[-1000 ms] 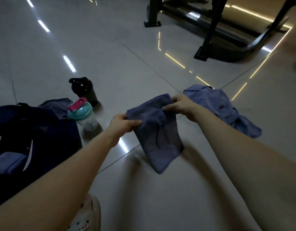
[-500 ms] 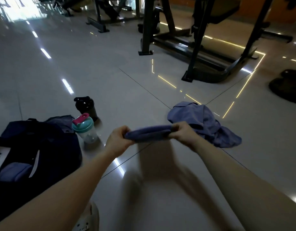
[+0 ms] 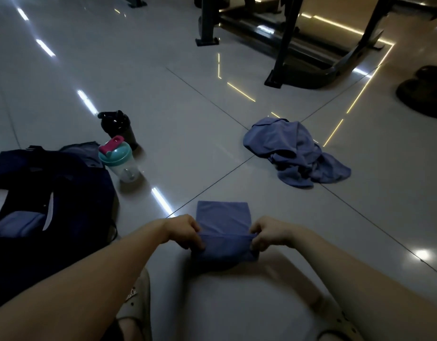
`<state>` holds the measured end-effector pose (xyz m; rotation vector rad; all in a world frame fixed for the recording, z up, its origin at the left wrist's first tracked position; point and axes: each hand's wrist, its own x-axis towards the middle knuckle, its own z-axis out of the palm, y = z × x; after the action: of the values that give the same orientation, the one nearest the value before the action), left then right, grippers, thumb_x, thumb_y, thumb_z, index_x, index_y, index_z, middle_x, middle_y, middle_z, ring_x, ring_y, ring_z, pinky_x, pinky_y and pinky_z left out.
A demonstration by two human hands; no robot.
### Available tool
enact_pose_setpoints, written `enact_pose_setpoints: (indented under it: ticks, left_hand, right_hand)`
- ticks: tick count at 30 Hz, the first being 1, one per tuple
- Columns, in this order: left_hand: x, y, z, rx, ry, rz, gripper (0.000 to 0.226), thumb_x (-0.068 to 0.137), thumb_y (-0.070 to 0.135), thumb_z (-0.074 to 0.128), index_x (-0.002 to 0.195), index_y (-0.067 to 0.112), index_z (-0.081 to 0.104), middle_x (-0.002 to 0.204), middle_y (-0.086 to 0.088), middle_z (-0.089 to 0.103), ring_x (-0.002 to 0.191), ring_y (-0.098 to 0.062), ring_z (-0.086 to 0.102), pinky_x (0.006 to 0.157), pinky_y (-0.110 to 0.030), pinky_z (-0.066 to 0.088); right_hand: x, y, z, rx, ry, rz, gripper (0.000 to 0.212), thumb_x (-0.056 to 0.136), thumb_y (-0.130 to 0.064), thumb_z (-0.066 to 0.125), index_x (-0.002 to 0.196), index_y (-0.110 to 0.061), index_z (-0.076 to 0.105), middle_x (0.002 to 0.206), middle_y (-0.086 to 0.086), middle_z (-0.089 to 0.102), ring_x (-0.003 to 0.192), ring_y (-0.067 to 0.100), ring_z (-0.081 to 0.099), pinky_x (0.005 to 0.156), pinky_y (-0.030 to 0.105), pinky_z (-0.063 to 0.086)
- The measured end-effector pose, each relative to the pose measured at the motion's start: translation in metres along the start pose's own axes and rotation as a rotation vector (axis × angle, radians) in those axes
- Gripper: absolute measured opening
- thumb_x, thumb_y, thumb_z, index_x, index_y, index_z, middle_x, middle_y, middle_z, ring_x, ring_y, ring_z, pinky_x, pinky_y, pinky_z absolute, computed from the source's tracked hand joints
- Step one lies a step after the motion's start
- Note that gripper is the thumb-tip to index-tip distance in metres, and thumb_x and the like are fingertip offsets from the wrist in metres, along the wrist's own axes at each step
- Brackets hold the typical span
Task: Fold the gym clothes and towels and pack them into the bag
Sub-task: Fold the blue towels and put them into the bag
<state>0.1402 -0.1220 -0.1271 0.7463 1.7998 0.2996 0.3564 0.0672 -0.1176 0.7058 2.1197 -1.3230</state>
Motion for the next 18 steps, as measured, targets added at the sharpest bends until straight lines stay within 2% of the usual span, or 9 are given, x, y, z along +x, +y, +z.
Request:
enact_pose_setpoints:
  ticks: [2, 4, 7, 9, 13, 18]
  left_hand:
    - [0.004, 0.002, -0.007, -0.125, 0.047, 0.030, 0.017, 0.077, 0.011, 0.084, 0.066, 0.020, 0.075, 0.069, 0.003, 0.071, 0.073, -0.013, 0.067, 0.075, -0.028, 0.058]
    - [0.010, 0.002, -0.013, -0.242, 0.129, 0.063, 0.008, 0.078, 0.009, 0.080, 0.079, 0.016, 0.078, 0.081, -0.001, 0.075, 0.085, -0.019, 0.070, 0.082, -0.032, 0.060]
    - [0.021, 0.002, -0.016, -0.384, 0.296, 0.097, 0.008, 0.078, 0.003, 0.077, 0.082, 0.010, 0.075, 0.079, -0.005, 0.070, 0.081, -0.018, 0.066, 0.078, -0.033, 0.056]
    - [0.030, 0.002, -0.013, -0.449, 0.399, 0.095, 0.009, 0.077, 0.001, 0.078, 0.084, 0.003, 0.073, 0.075, -0.006, 0.067, 0.076, -0.018, 0.063, 0.071, -0.032, 0.052]
    - [0.051, 0.001, -0.006, -0.469, 0.565, 0.071, 0.009, 0.076, 0.002, 0.079, 0.078, 0.004, 0.069, 0.062, 0.003, 0.064, 0.065, -0.014, 0.059, 0.061, -0.025, 0.046]
    - [0.077, -0.006, -0.006, -0.466, 0.580, 0.027, 0.007, 0.085, 0.012, 0.070, 0.084, 0.005, 0.071, 0.071, -0.003, 0.067, 0.069, -0.017, 0.059, 0.067, -0.031, 0.048]
  right_hand:
    - [-0.001, -0.001, -0.009, 0.081, 0.055, -0.004, 0.034, 0.083, -0.001, 0.071, 0.057, -0.019, 0.061, 0.055, -0.004, 0.058, 0.057, 0.012, 0.057, 0.062, 0.028, 0.050]
    - [0.003, -0.003, -0.017, 0.153, 0.152, -0.025, 0.025, 0.085, 0.001, 0.067, 0.065, -0.013, 0.060, 0.061, 0.003, 0.058, 0.061, 0.015, 0.057, 0.063, 0.030, 0.051]
    - [0.023, -0.002, -0.020, 0.234, 0.341, -0.043, 0.012, 0.084, 0.002, 0.063, 0.074, -0.004, 0.060, 0.067, 0.012, 0.053, 0.065, 0.020, 0.050, 0.061, 0.035, 0.044]
    - [0.040, 0.001, -0.017, 0.226, 0.443, -0.055, 0.007, 0.082, -0.001, 0.066, 0.077, 0.002, 0.062, 0.066, 0.011, 0.056, 0.064, 0.019, 0.051, 0.061, 0.035, 0.042]
    - [0.070, 0.004, -0.016, 0.133, 0.529, -0.010, 0.018, 0.082, -0.012, 0.071, 0.067, -0.018, 0.062, 0.064, 0.002, 0.062, 0.065, 0.018, 0.057, 0.062, 0.032, 0.044]
    - [0.089, 0.014, -0.022, 0.050, 0.535, 0.082, 0.014, 0.085, -0.018, 0.066, 0.071, -0.019, 0.064, 0.076, 0.008, 0.070, 0.077, 0.027, 0.067, 0.070, 0.039, 0.053]
